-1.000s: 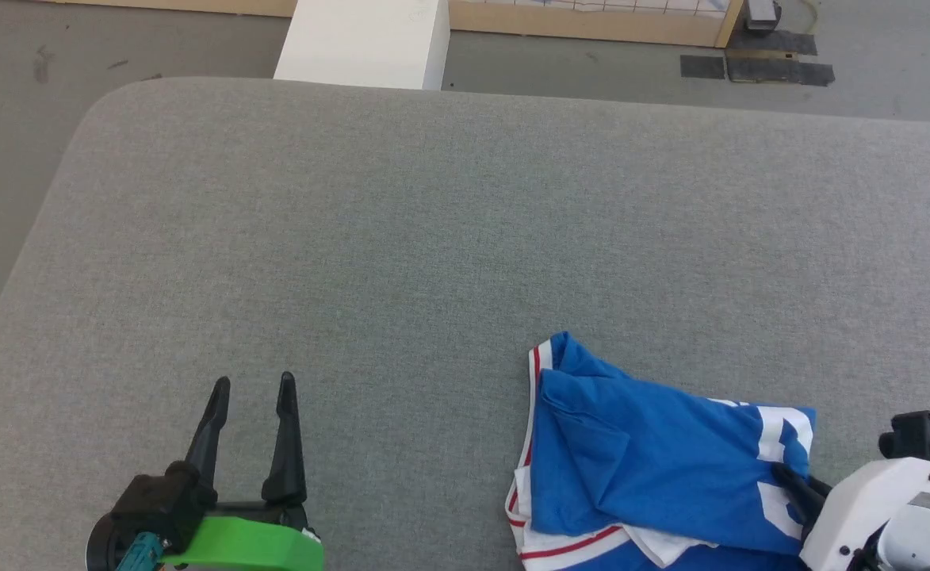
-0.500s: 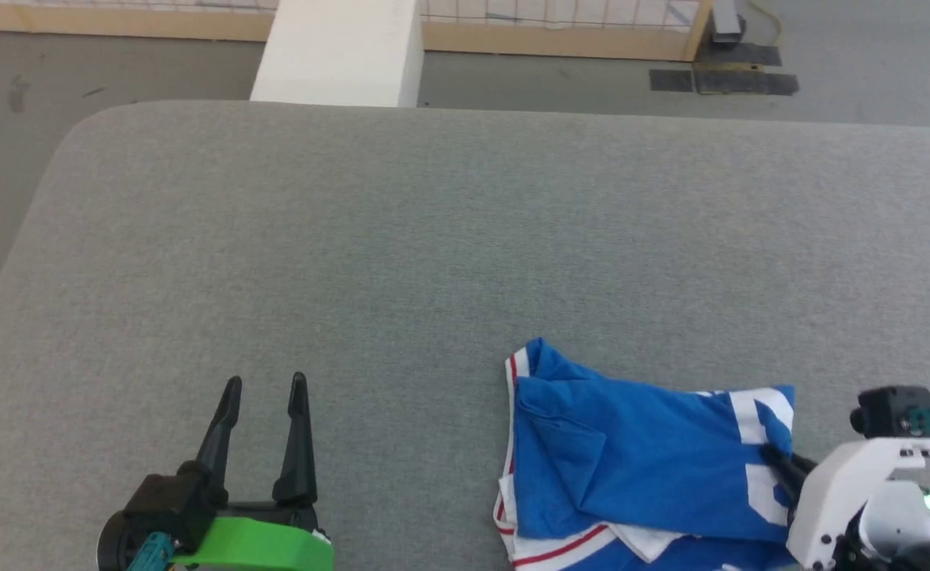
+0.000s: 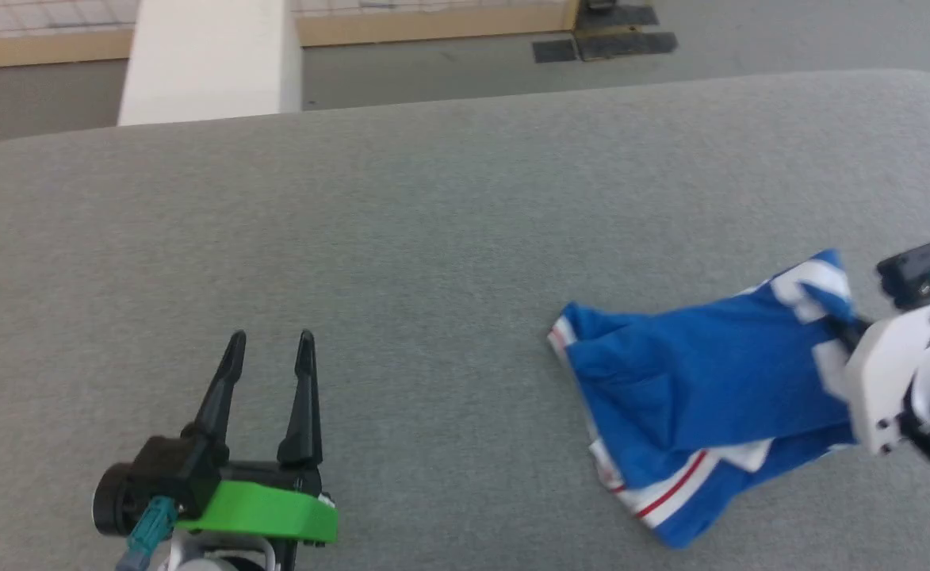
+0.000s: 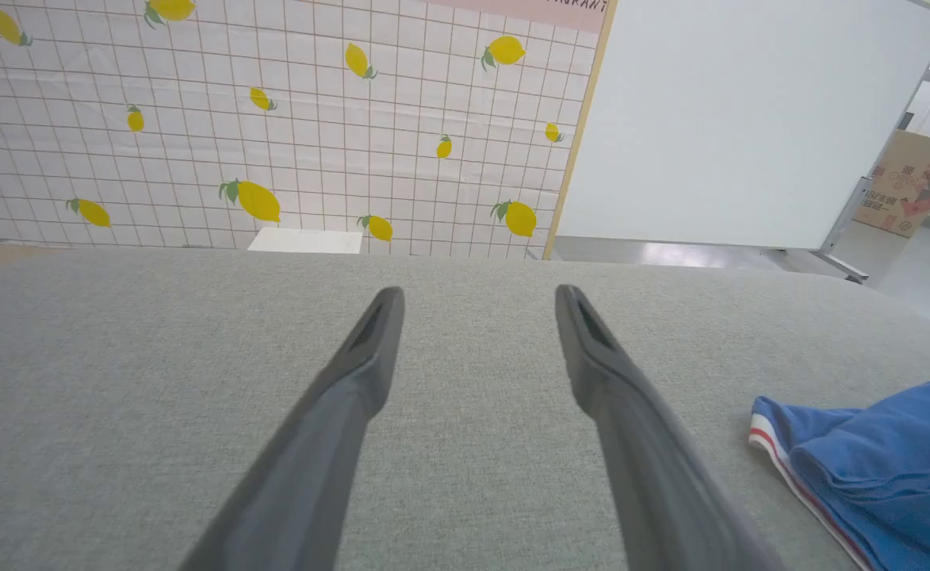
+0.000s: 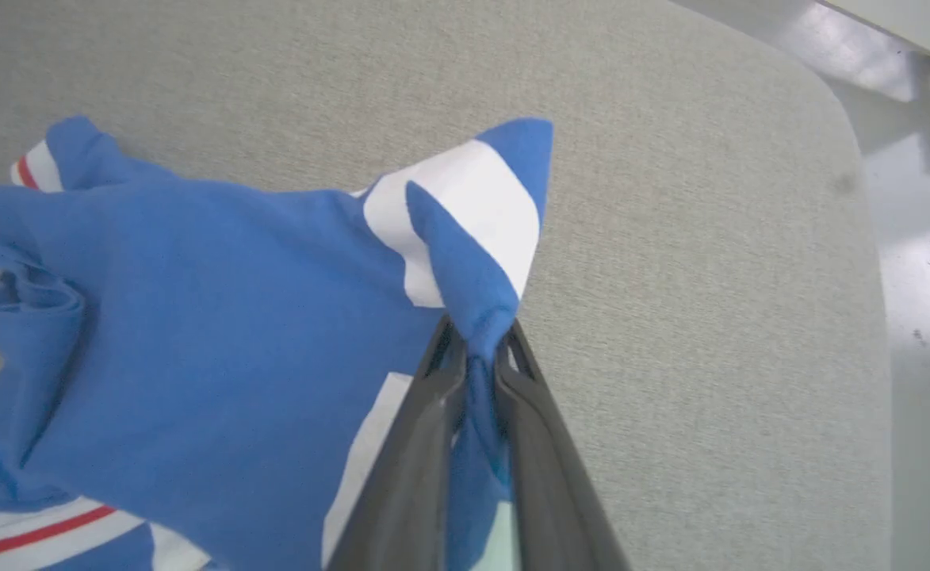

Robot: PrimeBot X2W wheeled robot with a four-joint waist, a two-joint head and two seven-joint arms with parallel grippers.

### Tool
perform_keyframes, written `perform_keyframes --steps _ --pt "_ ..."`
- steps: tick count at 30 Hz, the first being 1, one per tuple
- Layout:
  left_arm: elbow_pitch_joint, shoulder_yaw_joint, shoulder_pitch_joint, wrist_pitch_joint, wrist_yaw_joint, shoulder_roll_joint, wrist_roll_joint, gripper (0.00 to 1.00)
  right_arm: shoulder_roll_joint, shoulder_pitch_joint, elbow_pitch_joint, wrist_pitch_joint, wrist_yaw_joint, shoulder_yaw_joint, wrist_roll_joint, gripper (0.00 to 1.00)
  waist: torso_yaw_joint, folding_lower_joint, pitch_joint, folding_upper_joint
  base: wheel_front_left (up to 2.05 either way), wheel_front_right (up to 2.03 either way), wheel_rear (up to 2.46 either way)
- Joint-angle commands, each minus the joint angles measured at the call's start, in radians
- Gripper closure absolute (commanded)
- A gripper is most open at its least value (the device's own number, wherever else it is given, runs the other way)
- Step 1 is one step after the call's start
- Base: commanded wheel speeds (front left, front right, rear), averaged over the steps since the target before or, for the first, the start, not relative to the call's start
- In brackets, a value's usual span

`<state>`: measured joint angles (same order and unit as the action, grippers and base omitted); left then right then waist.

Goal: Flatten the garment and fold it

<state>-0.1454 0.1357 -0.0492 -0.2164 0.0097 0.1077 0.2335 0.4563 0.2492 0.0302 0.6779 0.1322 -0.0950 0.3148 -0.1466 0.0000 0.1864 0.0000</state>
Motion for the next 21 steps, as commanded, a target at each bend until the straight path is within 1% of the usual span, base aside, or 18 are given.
perform_keyframes --steps 1,4,9,17,21 --pt "-0.008 -0.001 0.032 0.006 0.000 0.012 -0.009 0.00 0.036 0.034 0.012 -0.007 -0.002 -0.006 -0.012 1.00 -0.066 0.0000 0.057 0.0000 0.00 0.00 0.00" --pt "-0.023 -0.001 0.057 0.014 0.003 0.021 -0.017 0.00 0.115 0.084 0.047 -0.022 -0.002 -0.016 -0.027 1.00 -0.097 0.0000 0.093 0.0000 0.00 0.00 0.00" --pt "-0.063 -0.004 0.091 0.039 0.013 0.043 -0.041 0.00 0.205 0.161 0.110 -0.060 -0.002 -0.012 -0.059 1.00 -0.136 0.0000 0.162 0.0000 0.00 0.00 0.00" --pt "-0.138 -0.001 0.154 0.099 0.013 0.088 -0.080 0.00 0.315 0.258 0.202 -0.127 -0.002 0.005 -0.149 1.00 -0.160 0.0000 0.268 0.0000 0.00 0.00 0.00" --pt "-0.169 0.009 0.179 0.132 0.007 0.105 -0.095 0.00 0.349 0.300 0.264 -0.168 -0.002 0.044 -0.179 1.00 -0.156 0.0000 0.327 0.0000 0.00 0.00 0.00"
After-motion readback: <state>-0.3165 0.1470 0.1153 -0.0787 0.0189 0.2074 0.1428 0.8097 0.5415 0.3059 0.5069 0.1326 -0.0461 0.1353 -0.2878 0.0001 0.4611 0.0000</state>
